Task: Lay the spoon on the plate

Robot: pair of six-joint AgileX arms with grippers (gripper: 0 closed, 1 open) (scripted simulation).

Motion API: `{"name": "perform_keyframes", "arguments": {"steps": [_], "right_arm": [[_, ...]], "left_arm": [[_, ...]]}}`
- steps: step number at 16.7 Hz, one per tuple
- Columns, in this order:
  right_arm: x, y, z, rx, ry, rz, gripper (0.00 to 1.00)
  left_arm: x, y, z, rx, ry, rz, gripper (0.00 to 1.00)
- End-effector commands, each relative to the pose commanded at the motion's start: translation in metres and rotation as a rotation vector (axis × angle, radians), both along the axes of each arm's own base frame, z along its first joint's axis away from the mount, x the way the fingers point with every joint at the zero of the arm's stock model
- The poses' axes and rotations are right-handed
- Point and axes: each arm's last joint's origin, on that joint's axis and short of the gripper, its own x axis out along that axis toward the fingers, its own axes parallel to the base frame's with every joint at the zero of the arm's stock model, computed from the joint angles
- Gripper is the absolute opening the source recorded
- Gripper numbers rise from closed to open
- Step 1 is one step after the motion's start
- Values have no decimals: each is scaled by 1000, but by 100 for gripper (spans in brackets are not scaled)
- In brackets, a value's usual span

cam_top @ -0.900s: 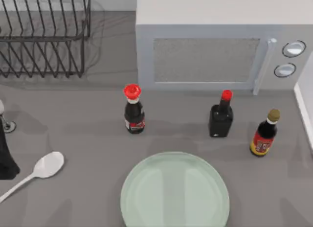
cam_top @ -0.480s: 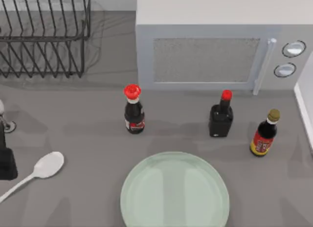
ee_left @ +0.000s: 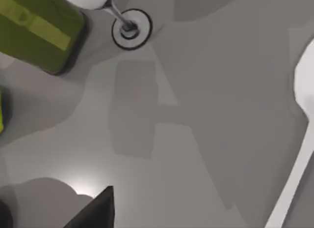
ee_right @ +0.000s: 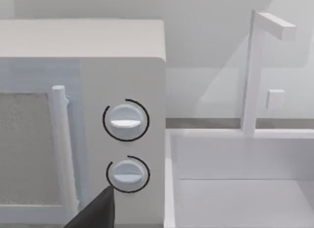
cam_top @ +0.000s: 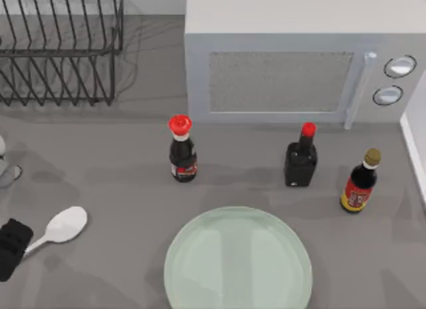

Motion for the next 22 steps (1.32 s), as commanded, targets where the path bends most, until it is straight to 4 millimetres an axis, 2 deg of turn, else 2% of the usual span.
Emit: {"name": "perform_keyframes", "arguments": {"steps": [4,9,17,19,22], "right_arm": [[0,0,0,0,0,0,100],[0,0,0,0,0,0,100],[0,0,0,0,0,0,100],[0,0,0,0,0,0,100],[0,0,0,0,0,0,100]], "left_arm": [[34,2,-2,76,351,-164,100],[64,4,-4,102,586,-312,100],[69,4,-9,104,619,-335,100],[71,4,-23,103,622,-335,100],[74,4,-55,105,613,-333,100]]}}
